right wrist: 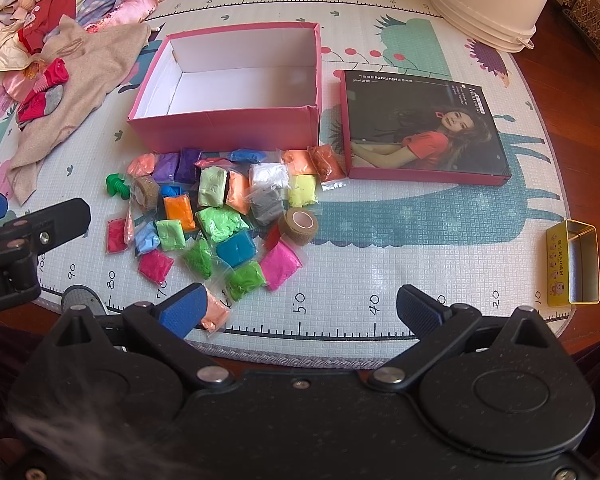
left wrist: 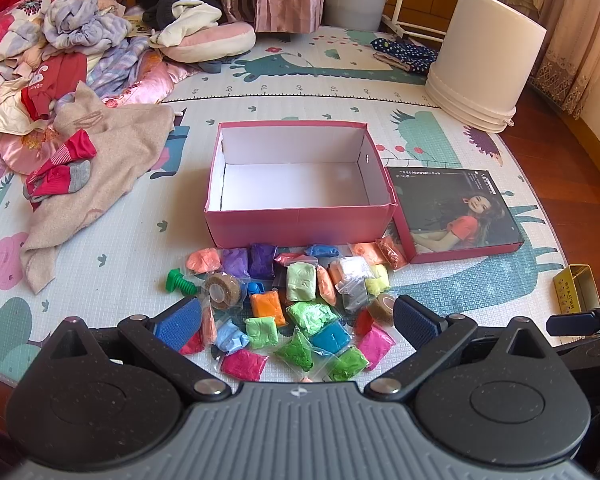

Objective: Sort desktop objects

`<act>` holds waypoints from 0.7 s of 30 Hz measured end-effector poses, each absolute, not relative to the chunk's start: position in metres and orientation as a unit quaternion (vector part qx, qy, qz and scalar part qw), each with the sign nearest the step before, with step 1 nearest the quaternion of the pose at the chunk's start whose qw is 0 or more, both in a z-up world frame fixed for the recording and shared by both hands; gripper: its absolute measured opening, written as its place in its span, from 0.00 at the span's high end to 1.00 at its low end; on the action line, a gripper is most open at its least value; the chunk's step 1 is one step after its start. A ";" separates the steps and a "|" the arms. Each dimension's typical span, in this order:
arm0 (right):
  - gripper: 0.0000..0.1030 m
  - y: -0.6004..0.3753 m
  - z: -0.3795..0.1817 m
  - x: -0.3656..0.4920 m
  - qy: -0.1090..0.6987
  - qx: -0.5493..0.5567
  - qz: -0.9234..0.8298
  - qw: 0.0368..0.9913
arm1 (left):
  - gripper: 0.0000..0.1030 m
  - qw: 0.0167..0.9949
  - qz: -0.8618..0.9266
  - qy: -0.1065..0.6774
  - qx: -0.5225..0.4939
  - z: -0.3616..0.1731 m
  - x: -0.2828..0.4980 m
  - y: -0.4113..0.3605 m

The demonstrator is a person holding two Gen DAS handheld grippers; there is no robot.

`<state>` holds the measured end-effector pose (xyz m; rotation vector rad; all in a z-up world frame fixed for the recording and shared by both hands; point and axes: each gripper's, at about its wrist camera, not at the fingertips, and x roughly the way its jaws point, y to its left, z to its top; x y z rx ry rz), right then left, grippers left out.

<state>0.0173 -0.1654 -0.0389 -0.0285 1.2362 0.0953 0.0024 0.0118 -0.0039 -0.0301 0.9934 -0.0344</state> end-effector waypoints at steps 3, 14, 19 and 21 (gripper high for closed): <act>0.01 -0.166 -0.040 0.017 0.580 -0.014 0.044 0.813 | 0.00 0.877 -0.015 0.480 -0.013 -0.005 0.003 0.012; 0.01 -0.163 -0.046 0.024 0.588 -0.018 0.052 0.807 | 0.00 0.866 0.026 0.499 -0.029 -0.016 0.015 0.029; 0.01 -0.161 -0.053 0.030 0.593 -0.019 0.059 0.803 | 0.00 0.857 0.035 0.512 -0.046 -0.027 0.024 0.040; 0.01 -0.158 -0.056 0.033 0.591 -0.028 0.061 0.804 | 0.00 0.853 0.036 0.518 -0.052 -0.034 0.028 0.046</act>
